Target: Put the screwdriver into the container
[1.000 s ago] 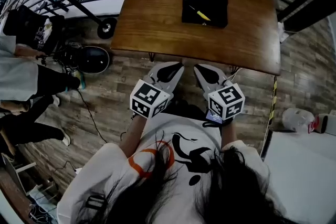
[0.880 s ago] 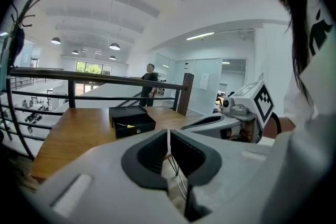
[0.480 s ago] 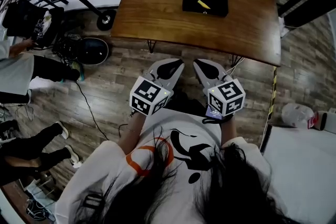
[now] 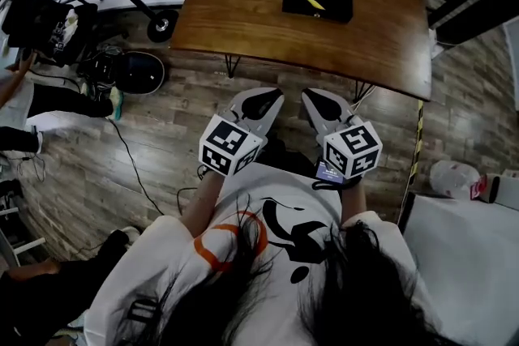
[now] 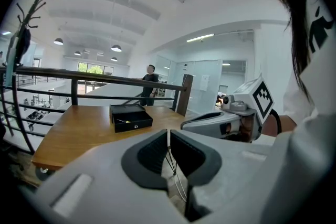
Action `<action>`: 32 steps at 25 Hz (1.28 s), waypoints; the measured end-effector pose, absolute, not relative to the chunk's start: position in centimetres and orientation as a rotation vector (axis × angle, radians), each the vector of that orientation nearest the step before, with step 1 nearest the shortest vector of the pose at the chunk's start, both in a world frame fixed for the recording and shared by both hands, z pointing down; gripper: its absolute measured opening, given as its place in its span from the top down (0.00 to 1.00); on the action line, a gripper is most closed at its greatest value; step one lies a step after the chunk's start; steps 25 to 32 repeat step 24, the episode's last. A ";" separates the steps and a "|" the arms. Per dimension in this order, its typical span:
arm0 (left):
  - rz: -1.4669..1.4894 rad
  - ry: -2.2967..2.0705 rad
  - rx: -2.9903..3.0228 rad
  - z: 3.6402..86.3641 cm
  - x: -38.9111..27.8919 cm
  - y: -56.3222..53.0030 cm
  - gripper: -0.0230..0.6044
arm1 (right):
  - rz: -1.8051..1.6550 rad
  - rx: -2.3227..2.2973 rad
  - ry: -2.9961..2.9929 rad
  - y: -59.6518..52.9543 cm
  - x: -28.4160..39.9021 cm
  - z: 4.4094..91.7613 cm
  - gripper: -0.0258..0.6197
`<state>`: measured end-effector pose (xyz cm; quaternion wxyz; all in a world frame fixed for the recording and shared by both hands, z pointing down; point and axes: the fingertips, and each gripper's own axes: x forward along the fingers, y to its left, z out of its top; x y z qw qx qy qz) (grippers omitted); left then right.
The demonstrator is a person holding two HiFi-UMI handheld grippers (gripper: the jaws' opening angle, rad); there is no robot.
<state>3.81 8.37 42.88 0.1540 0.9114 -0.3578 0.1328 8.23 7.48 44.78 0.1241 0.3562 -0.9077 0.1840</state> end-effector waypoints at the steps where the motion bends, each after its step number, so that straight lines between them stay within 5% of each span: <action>1: 0.377 -1.028 2.613 42.9 3.8 8.4 0.96 | 0.533 1.036 -2.646 7.6 8.2 44.8 0.92; 32: 0.361 -1.004 2.644 42.3 3.7 6.8 0.96 | 0.486 1.061 -2.643 5.9 8.2 43.9 0.92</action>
